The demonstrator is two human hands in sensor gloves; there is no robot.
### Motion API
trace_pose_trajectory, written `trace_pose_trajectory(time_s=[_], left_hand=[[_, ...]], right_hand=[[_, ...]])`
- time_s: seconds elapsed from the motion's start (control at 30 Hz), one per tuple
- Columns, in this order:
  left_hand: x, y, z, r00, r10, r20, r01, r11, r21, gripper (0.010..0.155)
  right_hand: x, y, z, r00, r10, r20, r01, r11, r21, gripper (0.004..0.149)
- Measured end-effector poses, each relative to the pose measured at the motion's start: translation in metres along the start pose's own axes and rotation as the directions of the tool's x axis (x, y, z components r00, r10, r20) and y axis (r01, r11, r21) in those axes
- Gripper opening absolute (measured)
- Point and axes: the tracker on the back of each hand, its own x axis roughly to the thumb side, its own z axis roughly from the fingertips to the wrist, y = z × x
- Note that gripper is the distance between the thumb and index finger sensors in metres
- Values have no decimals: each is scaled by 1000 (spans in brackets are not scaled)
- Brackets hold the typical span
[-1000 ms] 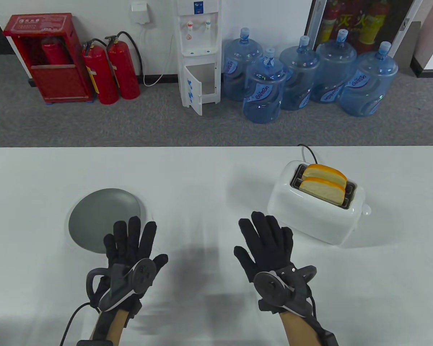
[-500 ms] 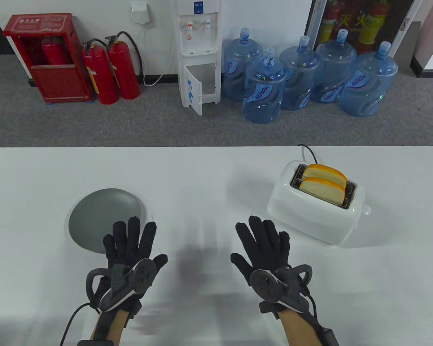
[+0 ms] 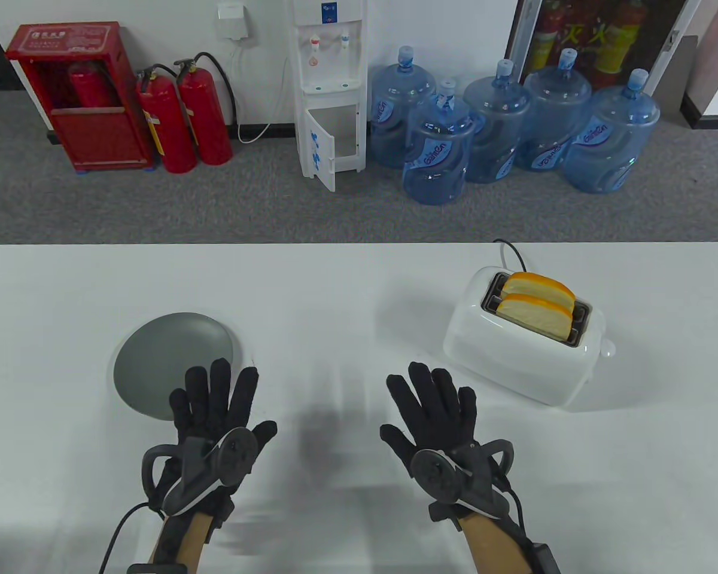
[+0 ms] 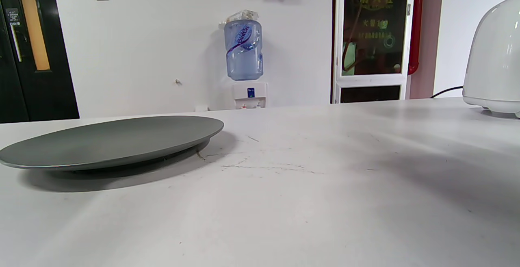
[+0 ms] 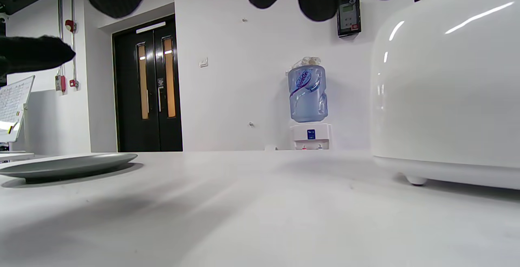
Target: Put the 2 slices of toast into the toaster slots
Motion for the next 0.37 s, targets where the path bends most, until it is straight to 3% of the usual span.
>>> trace_pose_trajectory(time_s=[0.37], left_hand=[[0,-1,0,1000,-3,3,3,1000,-5,79]], right_hand=[[0,-3,3,1000,15,0,-15,1000,-18,73]])
